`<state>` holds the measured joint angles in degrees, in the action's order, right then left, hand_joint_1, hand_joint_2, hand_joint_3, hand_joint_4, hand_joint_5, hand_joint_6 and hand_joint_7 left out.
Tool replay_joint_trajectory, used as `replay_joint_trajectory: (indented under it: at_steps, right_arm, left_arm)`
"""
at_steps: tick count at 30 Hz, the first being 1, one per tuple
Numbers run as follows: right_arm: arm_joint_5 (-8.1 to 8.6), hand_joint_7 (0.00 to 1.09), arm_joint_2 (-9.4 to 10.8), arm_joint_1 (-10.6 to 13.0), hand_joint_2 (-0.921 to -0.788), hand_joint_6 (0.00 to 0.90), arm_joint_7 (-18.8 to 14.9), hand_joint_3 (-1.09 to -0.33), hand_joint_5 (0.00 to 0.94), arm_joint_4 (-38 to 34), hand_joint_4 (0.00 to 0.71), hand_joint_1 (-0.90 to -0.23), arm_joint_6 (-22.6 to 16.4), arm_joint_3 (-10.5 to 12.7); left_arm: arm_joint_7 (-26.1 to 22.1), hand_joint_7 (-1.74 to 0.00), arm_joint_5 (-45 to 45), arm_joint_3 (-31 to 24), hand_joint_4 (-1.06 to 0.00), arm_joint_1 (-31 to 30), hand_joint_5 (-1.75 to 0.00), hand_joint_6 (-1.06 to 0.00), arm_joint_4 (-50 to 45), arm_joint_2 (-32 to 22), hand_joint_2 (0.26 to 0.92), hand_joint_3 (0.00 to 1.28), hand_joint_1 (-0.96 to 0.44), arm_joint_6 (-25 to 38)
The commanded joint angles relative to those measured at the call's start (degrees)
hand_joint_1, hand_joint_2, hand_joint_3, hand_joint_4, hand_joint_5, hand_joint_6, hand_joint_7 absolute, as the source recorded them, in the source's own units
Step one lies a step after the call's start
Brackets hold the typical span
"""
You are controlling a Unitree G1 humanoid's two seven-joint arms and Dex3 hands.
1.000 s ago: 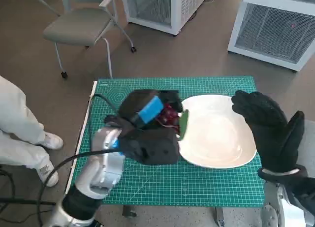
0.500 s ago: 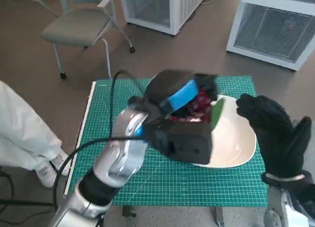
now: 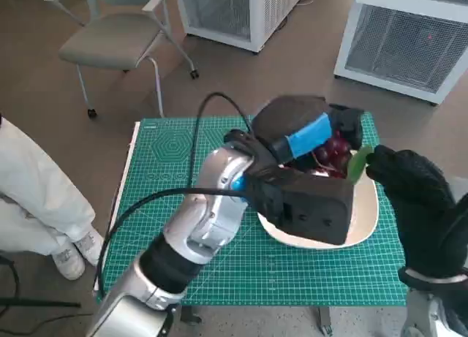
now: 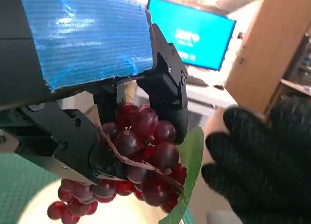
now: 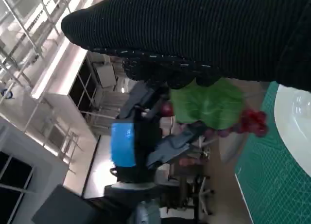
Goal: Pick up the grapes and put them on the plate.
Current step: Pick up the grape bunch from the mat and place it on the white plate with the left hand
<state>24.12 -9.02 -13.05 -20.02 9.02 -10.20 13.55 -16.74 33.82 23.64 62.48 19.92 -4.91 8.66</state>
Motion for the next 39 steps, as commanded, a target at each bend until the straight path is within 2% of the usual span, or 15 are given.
replay_joint_trajectory:
  at_steps: [1, 8, 16, 19, 20, 21, 22, 23, 24, 26, 27, 29, 33, 39]
  right_arm:
    - [-0.94, 0.98, -0.18, 1.64, -0.921, 0.180, 1.27, -0.637, 0.723, -0.03, 0.408, -0.387, 0.33, 0.31]
    - [-1.28, 0.97, 0.15, 1.99, -0.921, 0.184, 2.27, -0.635, 0.717, 0.26, 0.411, -0.386, 0.23, 0.26]
    - [-1.59, 0.97, 0.36, 1.91, -0.921, 0.193, 3.18, -0.633, 0.712, 0.05, 0.415, -0.384, 0.18, 0.15]
    - [-1.65, 0.97, 0.43, 1.80, -0.921, 0.199, 3.41, -0.633, 0.710, -0.02, 0.417, -0.384, 0.27, 0.06]
    - [-1.65, 0.97, 0.45, 1.77, -0.921, 0.202, 3.44, -0.633, 0.710, -0.04, 0.418, -0.384, 0.28, 0.03]
    - [-1.65, 0.97, 0.47, 1.75, -0.921, 0.204, 3.47, -0.632, 0.709, -0.05, 0.418, -0.384, 0.29, -0.01]
    - [-1.63, 0.97, 0.48, 1.72, -0.921, 0.205, 3.48, -0.632, 0.709, -0.06, 0.419, -0.384, 0.30, -0.04]
    - [-1.60, 0.97, 0.49, 1.68, -0.921, 0.206, 3.47, -0.632, 0.708, -0.08, 0.419, -0.384, 0.30, -0.08]
    - [-1.57, 0.97, 0.49, 1.65, -0.921, 0.207, 3.47, -0.631, 0.708, -0.10, 0.420, -0.384, 0.31, -0.10]
    - [-1.47, 0.97, 0.49, 1.55, -0.921, 0.208, 3.41, -0.631, 0.707, -0.21, 0.421, -0.384, 0.31, -0.12]
    - [-1.43, 0.97, 0.48, 1.48, -0.921, 0.209, 3.37, -0.631, 0.706, -0.29, 0.421, -0.384, 0.30, -0.12]
    - [-1.35, 0.97, 0.49, 1.32, -0.921, 0.209, 3.29, -0.631, 0.705, -0.49, 0.421, -0.384, 0.25, -0.14]
    - [-1.36, 0.97, 0.57, 1.10, -0.921, 0.209, 3.20, -0.632, 0.704, -0.74, 0.421, -0.383, 0.11, -0.25]
    - [-1.24, 0.97, 0.60, 0.95, -0.921, 0.207, 2.99, -0.634, 0.704, -1.04, 0.421, -0.383, 0.00, -0.36]
  left_arm:
    - [0.56, -0.81, -0.42, 0.18, -0.67, 2.23, -1.37, -0.79, 1.50, 0.77, 0.871, 0.12, 0.00, -1.47]
    - [0.10, -0.83, -0.55, 0.43, -0.64, 2.34, -1.40, -0.77, 3.17, 1.23, 0.873, 0.14, 0.00, -1.94]
    - [-0.08, -0.98, -1.41, 0.23, -0.71, 2.99, -1.27, -0.70, 6.15, 2.26, 0.868, 0.13, 0.00, -1.81]
    - [0.03, -1.10, -1.23, 0.63, -0.62, 3.49, -1.31, -0.63, 8.09, 2.58, 0.890, 0.16, 0.00, -1.85]
    - [0.09, -1.18, -1.08, 0.83, -0.57, 3.64, -1.34, -0.58, 8.77, 2.63, 0.900, 0.18, 0.00, -1.93]
    - [0.16, -1.16, -0.91, 1.03, -0.54, 3.77, -1.36, -0.52, 9.46, 2.65, 0.906, 0.19, 0.03, -2.06]
    - [0.15, -1.09, -0.69, 1.29, -0.53, 3.94, -1.37, -0.48, 10.19, 2.64, 0.910, 0.20, 0.08, -2.18]
    - [0.08, -0.94, -0.43, 1.60, -0.49, 4.12, -1.28, -0.44, 10.96, 2.61, 0.901, 0.19, 0.10, -2.29]
    - [-0.01, -0.72, -0.19, 1.90, -0.46, 4.31, -1.09, -0.41, 11.65, 2.57, 0.883, 0.17, 0.11, -2.38]
    - [-0.40, -0.40, 0.18, 2.45, -0.35, 4.81, -0.62, -0.38, 13.02, 2.54, 0.836, 0.11, 0.02, -2.35]
    - [-0.64, -0.29, 0.28, 2.65, -0.31, 5.06, -0.43, -0.37, 13.63, 2.57, 0.821, 0.09, -0.02, -2.23]
    - [-1.02, -0.15, 0.47, 3.09, -0.23, 5.63, -0.20, -0.35, 15.05, 2.69, 0.805, 0.06, -0.08, -2.09]
    - [-0.64, -0.05, 0.64, 3.77, -0.17, 6.55, -0.04, -0.32, 18.07, 2.92, 0.793, 0.04, -0.16, -3.19]
    - [-0.01, -0.02, -0.60, 3.34, -0.15, 7.53, 0.00, -0.30, 22.85, 3.40, 0.795, 0.03, -0.25, -5.96]
